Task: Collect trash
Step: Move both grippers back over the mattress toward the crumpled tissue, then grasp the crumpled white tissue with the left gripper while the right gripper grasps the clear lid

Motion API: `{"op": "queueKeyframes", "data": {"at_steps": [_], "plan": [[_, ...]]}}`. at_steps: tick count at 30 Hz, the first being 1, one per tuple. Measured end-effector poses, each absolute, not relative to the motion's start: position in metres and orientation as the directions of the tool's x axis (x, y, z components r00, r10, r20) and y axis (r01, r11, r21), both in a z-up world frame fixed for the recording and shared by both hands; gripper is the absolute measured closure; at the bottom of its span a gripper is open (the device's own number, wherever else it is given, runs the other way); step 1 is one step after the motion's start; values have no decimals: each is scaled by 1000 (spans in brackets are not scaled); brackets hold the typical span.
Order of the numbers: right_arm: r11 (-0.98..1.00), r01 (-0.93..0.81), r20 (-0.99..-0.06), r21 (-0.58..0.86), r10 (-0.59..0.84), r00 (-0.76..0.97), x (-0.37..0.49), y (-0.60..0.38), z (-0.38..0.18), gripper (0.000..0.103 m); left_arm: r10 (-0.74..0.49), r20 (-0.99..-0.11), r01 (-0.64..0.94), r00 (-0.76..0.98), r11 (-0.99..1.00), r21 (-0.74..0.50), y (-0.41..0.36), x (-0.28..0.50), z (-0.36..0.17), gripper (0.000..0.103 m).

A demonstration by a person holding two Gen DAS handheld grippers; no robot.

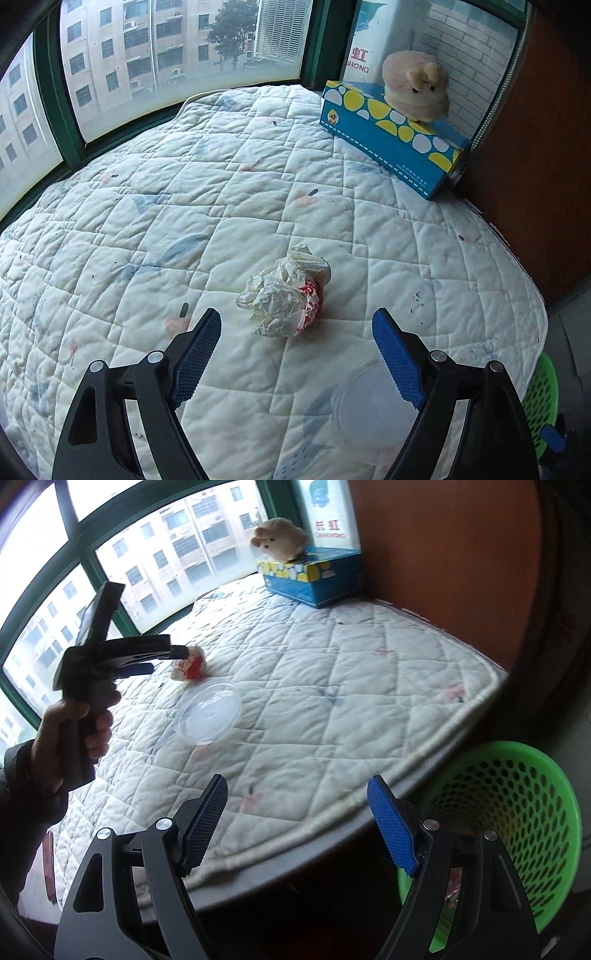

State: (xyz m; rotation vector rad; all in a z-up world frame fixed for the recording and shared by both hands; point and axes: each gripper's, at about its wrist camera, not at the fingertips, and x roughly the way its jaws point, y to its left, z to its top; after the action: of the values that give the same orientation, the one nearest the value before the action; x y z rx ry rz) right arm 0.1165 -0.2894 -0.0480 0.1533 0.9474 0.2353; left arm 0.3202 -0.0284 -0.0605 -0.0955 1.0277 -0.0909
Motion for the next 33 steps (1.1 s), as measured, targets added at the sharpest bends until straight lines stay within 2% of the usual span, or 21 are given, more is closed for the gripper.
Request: {"op": "queueKeyframes", "data": {"at_steps": [7, 9, 14, 19, 33], "plan": [[951, -193, -788, 242, 308, 533, 144, -259, -56, 24, -145, -862, 12, 486, 987, -159, -16, 344, -79, 22], [947, -214, -790, 241, 320, 523, 151, -249, -58, 23, -163, -862, 16, 480, 984, -177, -14, 348, -83, 27], [935, -275, -798, 225, 339, 498, 164, -225, -65, 20, -212, -863, 30, 458, 974, -223, -9, 353, -92, 48], [925, -321, -808, 203, 344, 478, 178, -201, -74, 17, -255, -849, 34, 462, 962, -270, 3, 350, -92, 57], [915, -366, -851, 171, 325, 414, 213, -155, -102, 14, -259, -816, 43, 517, 960, -278, 27, 328, -64, 59]]}}
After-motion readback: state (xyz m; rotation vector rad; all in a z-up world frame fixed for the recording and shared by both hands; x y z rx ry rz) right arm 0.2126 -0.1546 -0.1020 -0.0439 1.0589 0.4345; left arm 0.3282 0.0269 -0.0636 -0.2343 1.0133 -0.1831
